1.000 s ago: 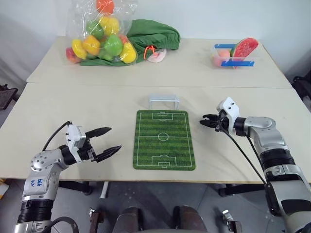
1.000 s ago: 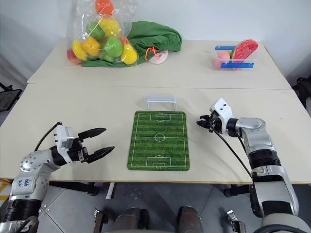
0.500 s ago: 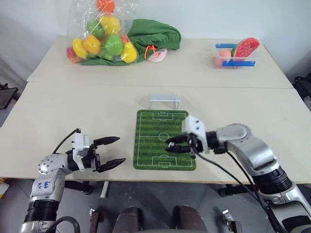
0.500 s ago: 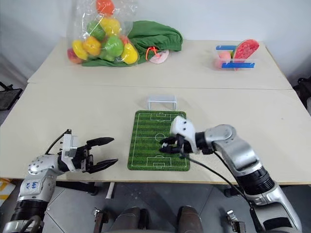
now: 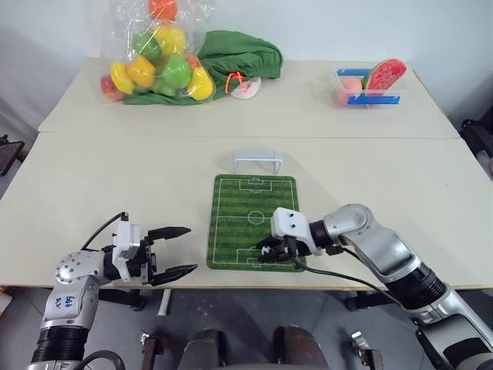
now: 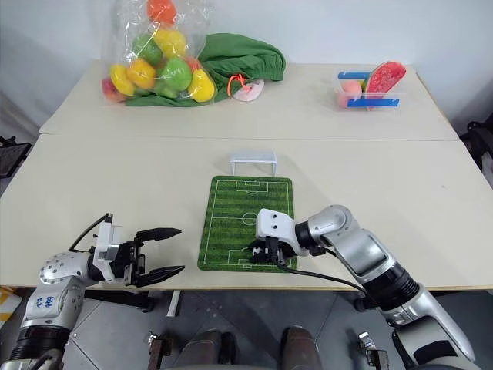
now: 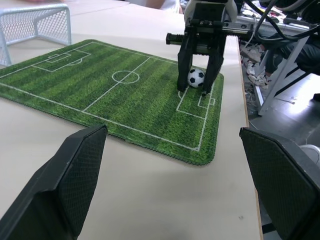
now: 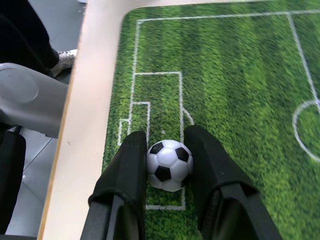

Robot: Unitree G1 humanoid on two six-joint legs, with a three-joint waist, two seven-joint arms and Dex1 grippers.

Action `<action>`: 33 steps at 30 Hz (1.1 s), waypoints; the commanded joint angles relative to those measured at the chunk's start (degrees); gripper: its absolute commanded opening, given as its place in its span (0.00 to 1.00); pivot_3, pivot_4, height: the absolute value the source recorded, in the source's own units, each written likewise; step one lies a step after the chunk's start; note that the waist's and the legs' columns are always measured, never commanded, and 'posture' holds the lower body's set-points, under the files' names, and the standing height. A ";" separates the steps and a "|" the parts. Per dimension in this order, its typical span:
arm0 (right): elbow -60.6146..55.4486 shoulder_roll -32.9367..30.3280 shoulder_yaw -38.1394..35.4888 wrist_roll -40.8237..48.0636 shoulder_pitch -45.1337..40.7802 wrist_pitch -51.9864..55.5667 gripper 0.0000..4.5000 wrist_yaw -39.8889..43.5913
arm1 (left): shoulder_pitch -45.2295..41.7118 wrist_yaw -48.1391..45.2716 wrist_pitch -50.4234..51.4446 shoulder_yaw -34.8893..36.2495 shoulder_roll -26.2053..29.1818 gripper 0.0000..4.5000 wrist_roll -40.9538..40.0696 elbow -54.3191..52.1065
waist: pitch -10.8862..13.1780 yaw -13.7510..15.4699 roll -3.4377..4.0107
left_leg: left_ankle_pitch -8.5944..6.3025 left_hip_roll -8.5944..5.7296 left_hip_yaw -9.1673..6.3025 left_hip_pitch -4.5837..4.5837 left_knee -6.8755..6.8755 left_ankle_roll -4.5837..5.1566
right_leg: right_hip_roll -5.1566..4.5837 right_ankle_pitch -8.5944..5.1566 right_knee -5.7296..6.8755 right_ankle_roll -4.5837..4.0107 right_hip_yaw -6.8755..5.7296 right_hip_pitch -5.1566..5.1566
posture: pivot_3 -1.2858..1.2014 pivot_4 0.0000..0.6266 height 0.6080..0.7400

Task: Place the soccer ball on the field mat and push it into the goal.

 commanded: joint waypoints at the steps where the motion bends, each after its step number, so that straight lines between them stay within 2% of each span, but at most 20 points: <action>1: -0.13 1.15 0.41 -0.26 -0.97 -0.66 0.19 0.53 | 0.38 0.37 -0.84 0.27 0.39 1.00 -0.19 -2.31 | 0.00 0.00 0.00 | 0.00 -0.01 0.00 0.00 0.00 0.00 | 0.00 0.00 0.01 0.00 -0.01 0.00 | 0.52 0.24 1.00; 9: 1.27 2.15 0.58 -1.45 -2.00 -1.77 0.19 1.25 | -0.23 1.34 -1.61 -0.25 -0.22 1.00 0.31 -1.76 | 0.00 -0.01 0.00 | 0.00 0.00 -0.01 0.00 0.01 0.00 | 0.00 0.00 0.01 0.00 0.00 0.01 | 0.52 0.24 1.00; 19: 4.07 -1.04 -0.60 -3.20 -1.83 -4.91 0.19 2.98 | -1.57 2.45 -2.33 -0.83 -0.73 1.00 0.59 -0.59 | 0.00 0.09 0.00 | 0.00 -0.02 -0.03 0.01 0.03 0.00 | -0.02 0.00 0.01 0.00 -0.01 0.07 | 0.52 0.24 1.00; 27: -2.13 0.32 -0.86 -0.88 -2.82 -1.21 0.19 3.61 | -2.68 2.41 -2.80 -1.11 -1.15 1.00 0.87 0.51 | 0.00 0.05 0.00 | 0.00 -0.01 -0.03 0.00 0.03 0.00 | -0.01 0.00 0.01 0.00 -0.02 0.03 | 0.52 0.24 1.00; 33: -2.15 2.28 0.50 -1.33 -2.32 -0.61 0.19 3.18 | -2.72 2.38 -2.90 -1.22 -1.30 1.00 0.80 0.61 | 0.00 0.02 0.00 | 0.00 -0.02 -0.02 0.00 0.02 0.00 | 0.00 0.00 0.01 0.00 -0.02 0.03 | 0.52 0.24 1.00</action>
